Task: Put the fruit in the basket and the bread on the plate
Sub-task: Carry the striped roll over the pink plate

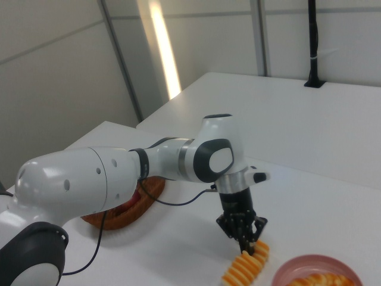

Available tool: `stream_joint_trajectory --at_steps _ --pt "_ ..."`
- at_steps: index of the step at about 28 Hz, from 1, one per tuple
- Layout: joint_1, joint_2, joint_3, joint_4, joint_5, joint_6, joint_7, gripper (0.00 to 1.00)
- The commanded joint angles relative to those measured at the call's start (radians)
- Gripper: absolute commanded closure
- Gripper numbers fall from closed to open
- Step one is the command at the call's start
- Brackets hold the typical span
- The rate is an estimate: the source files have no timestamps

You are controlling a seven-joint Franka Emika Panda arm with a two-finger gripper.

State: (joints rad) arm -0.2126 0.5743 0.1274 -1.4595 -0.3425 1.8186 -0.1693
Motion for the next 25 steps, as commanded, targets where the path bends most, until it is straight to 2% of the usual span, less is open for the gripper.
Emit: stream_joint_trajectory --at_steps 1,3,9,14,17,22,25 --pt "-0.102 -0.062 -0.002 0.007 0.105 0.016 -0.021 1.0" --pt "-0.154 -0.082 -0.002 0.031 0.144 0.019 -0.05 1.0" --pt "-0.255 -0.097 0.001 0.06 0.195 0.021 -0.128 1.0" --pt "-0.306 -0.094 -0.005 0.064 0.192 0.025 -0.153 1.0" --pt "-0.332 -0.088 -0.005 0.057 0.192 0.089 -0.157 1.0" --pt "-0.34 -0.068 -0.005 0.05 0.203 0.165 -0.154 1.0" --pt "-0.327 -0.047 -0.003 0.048 0.192 0.191 -0.148 0.38"
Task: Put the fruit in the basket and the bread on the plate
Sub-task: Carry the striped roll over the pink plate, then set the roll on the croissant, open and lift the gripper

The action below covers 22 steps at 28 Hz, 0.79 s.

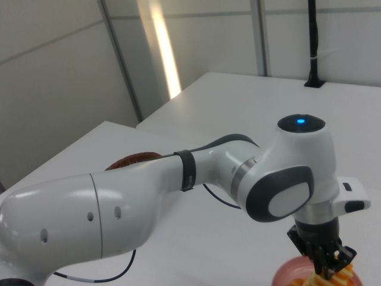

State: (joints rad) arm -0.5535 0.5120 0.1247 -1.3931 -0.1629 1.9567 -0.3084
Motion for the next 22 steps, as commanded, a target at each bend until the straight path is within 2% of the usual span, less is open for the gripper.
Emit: stream_joint_trajectory --at_steps 1,2,6,16,22 --pt "0.015 0.017 0.001 -0.018 0.011 0.054 -0.009 0.23" --pt "0.026 0.017 0.0 -0.018 0.003 0.054 -0.012 0.0" --pt "0.029 0.017 0.001 -0.024 -0.015 0.054 -0.017 0.0" --pt "0.03 0.003 0.01 -0.023 0.005 0.053 -0.008 0.0" --pt "0.078 -0.044 0.012 -0.024 0.01 0.03 0.008 0.0"
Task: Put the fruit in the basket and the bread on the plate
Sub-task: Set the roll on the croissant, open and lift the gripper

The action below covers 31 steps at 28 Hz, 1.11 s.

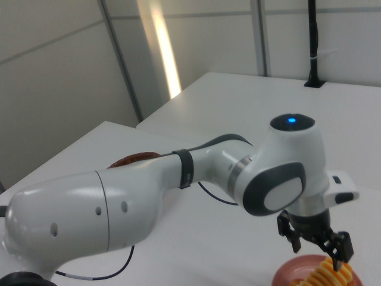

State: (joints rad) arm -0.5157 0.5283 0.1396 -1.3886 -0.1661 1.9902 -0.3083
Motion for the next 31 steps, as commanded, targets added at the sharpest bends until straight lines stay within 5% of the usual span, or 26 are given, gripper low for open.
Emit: stream_joint_trajectory --at_steps 1,13,21,31 --pt "0.058 -0.071 -0.003 -0.029 0.013 -0.034 0.009 0.0" --pt "0.263 -0.183 0.003 -0.021 0.033 -0.178 0.094 0.0" --pt "0.263 -0.209 0.002 -0.017 0.094 -0.201 0.095 0.0" --pt "0.256 -0.208 0.0 -0.018 0.094 -0.238 0.084 0.0"
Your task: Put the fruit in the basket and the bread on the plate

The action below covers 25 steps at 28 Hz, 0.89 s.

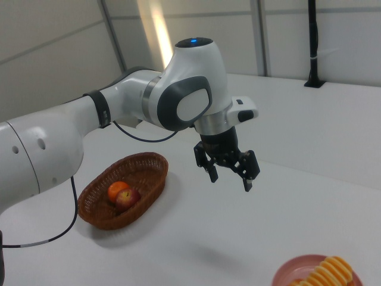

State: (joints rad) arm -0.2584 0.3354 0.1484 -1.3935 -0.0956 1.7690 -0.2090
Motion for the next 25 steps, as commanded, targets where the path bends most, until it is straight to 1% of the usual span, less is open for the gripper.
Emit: stream_joint_trajectory --at_steps 1,9,25 --pt "-0.001 -0.013 -0.009 -0.013 0.023 -0.016 -0.017 0.0" --pt "-0.002 -0.013 -0.01 -0.013 0.014 -0.016 -0.018 0.0" --pt "-0.004 -0.015 -0.015 -0.012 0.02 -0.01 -0.02 0.0"
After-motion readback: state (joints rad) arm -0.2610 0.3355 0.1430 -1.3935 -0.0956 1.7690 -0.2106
